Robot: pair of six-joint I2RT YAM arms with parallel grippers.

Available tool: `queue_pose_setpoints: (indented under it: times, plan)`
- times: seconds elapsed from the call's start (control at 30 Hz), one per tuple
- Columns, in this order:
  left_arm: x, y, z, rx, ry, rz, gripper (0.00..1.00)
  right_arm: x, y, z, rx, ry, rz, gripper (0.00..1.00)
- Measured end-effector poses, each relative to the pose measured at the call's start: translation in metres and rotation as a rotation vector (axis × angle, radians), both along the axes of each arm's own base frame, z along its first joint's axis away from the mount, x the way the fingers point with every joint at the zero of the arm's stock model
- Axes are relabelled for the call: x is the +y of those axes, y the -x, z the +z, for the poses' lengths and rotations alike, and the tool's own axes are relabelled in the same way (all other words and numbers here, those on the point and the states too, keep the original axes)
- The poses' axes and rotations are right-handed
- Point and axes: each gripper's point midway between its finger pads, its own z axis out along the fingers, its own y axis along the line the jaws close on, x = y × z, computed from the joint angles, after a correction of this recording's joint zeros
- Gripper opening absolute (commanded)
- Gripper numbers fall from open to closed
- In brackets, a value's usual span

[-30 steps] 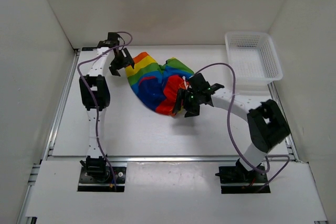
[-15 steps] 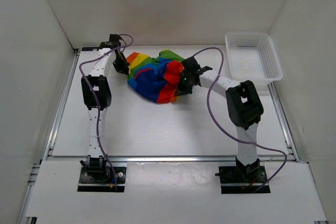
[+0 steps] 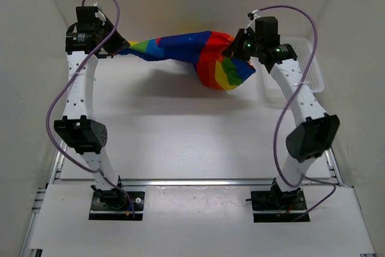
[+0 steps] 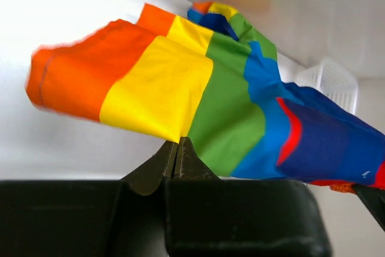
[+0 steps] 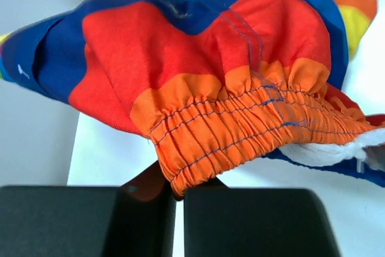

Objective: Fold and stack the shorts
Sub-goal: Flatten the shorts out

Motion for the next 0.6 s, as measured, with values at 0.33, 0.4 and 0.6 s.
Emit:
queue_pose_setpoints:
  times: [0.33,0.4,0.6]
  plan:
    - [-0.049,0.143,-0.140,0.380,-0.079,-0.097,0.64,-0.057,0.157,-0.131,0.372,0.171,0.031,0.80]
    - [-0.051,0.181,-0.189,0.549,-0.093,-0.105,0.76,-0.068,0.177,-0.151,0.455,0.197,0.018,0.80]
    - [-0.031,0.205,-0.218,0.658,-0.144,-0.024,0.90,-0.092,0.195,-0.152,0.515,0.171,-0.073,0.80]
